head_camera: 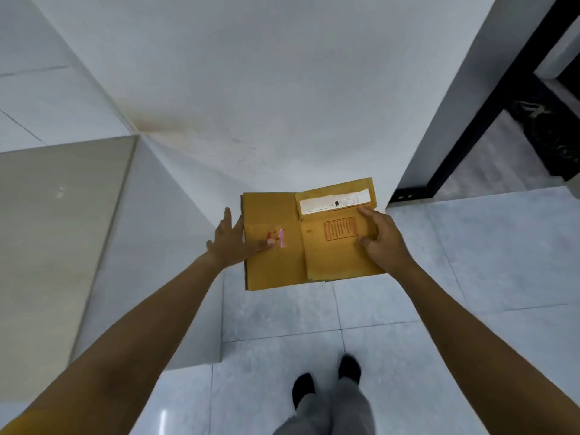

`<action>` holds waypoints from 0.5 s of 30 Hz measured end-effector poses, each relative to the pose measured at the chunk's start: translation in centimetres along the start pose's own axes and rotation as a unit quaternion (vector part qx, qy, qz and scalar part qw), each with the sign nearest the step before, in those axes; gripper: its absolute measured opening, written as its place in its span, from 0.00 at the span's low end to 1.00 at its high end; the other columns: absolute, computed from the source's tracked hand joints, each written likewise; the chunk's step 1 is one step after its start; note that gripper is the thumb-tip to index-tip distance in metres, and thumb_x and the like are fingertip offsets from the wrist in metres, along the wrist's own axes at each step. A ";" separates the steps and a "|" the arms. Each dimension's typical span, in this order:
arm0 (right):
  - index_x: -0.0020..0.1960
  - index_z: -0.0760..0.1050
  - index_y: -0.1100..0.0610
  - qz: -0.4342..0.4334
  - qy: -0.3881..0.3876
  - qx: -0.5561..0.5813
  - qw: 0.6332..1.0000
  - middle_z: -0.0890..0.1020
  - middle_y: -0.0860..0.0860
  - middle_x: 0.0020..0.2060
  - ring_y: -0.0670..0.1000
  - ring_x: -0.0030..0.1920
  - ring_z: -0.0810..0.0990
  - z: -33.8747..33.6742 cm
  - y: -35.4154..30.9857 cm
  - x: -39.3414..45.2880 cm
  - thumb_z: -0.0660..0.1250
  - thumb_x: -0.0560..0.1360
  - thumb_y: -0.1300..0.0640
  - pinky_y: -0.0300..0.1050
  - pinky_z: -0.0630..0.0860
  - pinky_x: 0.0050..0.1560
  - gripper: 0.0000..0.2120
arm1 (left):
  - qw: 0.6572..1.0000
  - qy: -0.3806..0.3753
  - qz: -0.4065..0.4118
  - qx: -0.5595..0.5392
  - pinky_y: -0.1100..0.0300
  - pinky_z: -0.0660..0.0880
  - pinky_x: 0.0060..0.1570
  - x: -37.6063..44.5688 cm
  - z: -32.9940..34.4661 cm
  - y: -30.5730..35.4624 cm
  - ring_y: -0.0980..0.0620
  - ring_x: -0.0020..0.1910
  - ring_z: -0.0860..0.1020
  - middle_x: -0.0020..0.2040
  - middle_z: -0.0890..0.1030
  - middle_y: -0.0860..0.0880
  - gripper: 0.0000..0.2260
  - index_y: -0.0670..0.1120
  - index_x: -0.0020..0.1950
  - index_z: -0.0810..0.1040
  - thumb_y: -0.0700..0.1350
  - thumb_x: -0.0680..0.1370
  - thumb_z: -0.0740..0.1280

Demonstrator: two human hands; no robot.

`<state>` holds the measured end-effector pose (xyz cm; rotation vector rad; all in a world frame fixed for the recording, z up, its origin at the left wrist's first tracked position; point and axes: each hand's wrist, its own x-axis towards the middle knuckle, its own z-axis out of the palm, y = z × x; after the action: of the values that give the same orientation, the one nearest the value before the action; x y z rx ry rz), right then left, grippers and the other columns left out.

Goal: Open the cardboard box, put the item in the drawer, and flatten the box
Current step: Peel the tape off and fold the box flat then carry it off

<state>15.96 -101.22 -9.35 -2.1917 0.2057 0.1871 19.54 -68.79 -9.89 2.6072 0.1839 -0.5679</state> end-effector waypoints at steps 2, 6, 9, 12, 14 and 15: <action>0.74 0.62 0.49 -0.005 -0.016 -0.022 1.000 0.64 0.56 0.71 0.59 0.71 0.66 0.7 1.4 2.9 0.63 0.76 0.67 0.52 0.67 0.67 0.30 | 0.999 0.016 -0.004 0.040 0.32 0.51 0.70 2.6 0.8 0.7 0.38 0.77 0.48 0.80 0.41 0.47 0.52 0.59 0.78 0.45 0.76 0.61 0.65; 0.76 0.60 0.49 -0.019 -0.042 -0.043 0.998 0.63 0.56 0.71 0.59 0.71 0.65 2.3 4.8 9.1 0.62 0.75 0.69 0.49 0.67 0.65 0.33 | 0.997 0.023 -0.018 0.066 0.30 0.49 0.70 8.1 2.8 1.3 0.41 0.78 0.45 0.80 0.39 0.49 0.52 0.60 0.78 0.45 0.76 0.61 0.63; 0.76 0.59 0.48 -0.029 -0.055 -0.051 0.997 0.61 0.56 0.72 0.59 0.71 0.65 3.5 7.3 13.3 0.62 0.75 0.69 0.49 0.68 0.64 0.34 | 0.998 0.014 -0.030 0.050 0.29 0.49 0.69 12.0 4.6 1.2 0.42 0.78 0.44 0.79 0.39 0.50 0.52 0.61 0.78 0.44 0.76 0.61 0.65; 0.77 0.57 0.48 -0.038 -0.055 -0.062 0.996 0.60 0.56 0.73 0.59 0.71 0.65 5.5 10.3 17.1 0.62 0.75 0.68 0.51 0.70 0.64 0.34 | 1.000 -0.004 -0.028 0.000 0.29 0.47 0.70 16.5 7.3 0.4 0.41 0.78 0.43 0.80 0.39 0.50 0.52 0.61 0.78 0.46 0.77 0.59 0.63; 0.77 0.57 0.49 -0.039 -0.049 -0.066 0.996 0.60 0.57 0.73 0.60 0.71 0.66 7.4 12.6 19.1 0.62 0.75 0.68 0.53 0.70 0.65 0.34 | 0.999 -0.007 -0.019 -0.025 0.33 0.46 0.72 18.8 9.8 -0.3 0.40 0.78 0.41 0.80 0.39 0.48 0.52 0.61 0.78 0.48 0.75 0.57 0.60; 0.77 0.57 0.49 -0.038 -0.049 -0.067 0.996 0.60 0.57 0.73 0.61 0.71 0.66 8.6 13.9 20.1 0.62 0.76 0.68 0.53 0.70 0.65 0.34 | 0.999 -0.008 -0.018 -0.038 0.36 0.45 0.72 20.1 11.2 -0.8 0.40 0.77 0.41 0.80 0.39 0.47 0.52 0.60 0.78 0.49 0.74 0.56 0.59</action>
<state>32.02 -103.93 -29.50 -2.3119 0.0552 0.2707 33.52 -72.64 -27.73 2.5299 0.2426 -0.5815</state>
